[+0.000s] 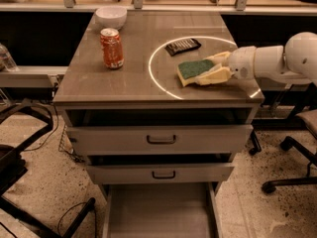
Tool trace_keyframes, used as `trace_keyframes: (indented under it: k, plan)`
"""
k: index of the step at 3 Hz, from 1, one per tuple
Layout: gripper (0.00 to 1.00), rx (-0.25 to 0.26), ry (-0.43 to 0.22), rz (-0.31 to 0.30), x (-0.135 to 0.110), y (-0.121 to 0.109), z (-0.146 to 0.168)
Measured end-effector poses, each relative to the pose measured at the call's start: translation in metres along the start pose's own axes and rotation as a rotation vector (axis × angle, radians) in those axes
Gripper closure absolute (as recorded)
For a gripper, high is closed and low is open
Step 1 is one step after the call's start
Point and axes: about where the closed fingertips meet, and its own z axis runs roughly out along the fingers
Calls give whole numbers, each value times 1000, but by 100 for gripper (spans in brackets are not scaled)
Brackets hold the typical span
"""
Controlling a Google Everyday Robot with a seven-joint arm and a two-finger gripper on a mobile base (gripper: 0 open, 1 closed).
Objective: Place sponge into bottom drawer
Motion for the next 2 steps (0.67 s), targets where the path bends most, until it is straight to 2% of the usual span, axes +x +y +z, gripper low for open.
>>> trace_keyframes:
  k: [1, 2]
  plan:
    - [100, 61, 12, -19, -13, -1, -44]
    - [100, 173, 40, -9, -5, 13, -127]
